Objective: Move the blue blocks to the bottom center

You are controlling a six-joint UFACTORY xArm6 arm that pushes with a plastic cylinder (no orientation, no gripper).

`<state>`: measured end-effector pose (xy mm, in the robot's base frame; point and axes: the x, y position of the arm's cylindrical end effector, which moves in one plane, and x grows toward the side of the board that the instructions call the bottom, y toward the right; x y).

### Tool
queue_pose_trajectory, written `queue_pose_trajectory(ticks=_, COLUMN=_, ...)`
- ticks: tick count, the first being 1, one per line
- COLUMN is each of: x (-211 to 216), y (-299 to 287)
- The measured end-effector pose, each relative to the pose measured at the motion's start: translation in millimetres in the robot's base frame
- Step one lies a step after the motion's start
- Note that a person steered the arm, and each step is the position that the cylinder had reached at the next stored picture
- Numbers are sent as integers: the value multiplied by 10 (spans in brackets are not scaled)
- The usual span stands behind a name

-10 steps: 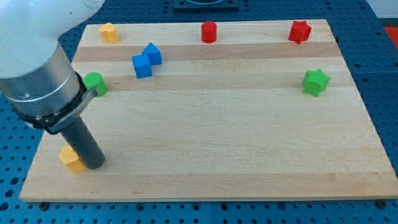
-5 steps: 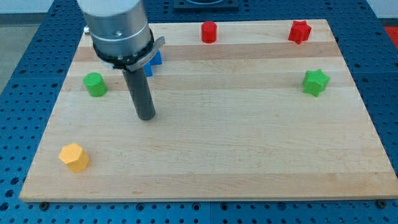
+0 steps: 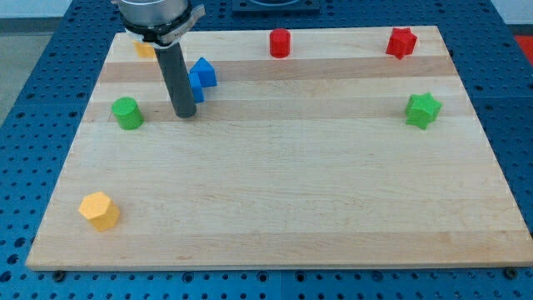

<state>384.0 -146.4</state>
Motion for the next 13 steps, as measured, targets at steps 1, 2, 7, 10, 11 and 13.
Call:
queue_pose_trajectory(ticks=1, x=-94, y=-117)
queue_pose_trajectory(ticks=2, x=-190, y=-207)
queue_pose_trajectory(ticks=7, x=-848, y=-211)
queue_pose_trajectory(ticks=10, x=-1114, y=62)
queue_pose_trajectory(ticks=11, x=-1201, y=82)
queue_pose_trajectory(ticks=13, x=-1203, y=197)
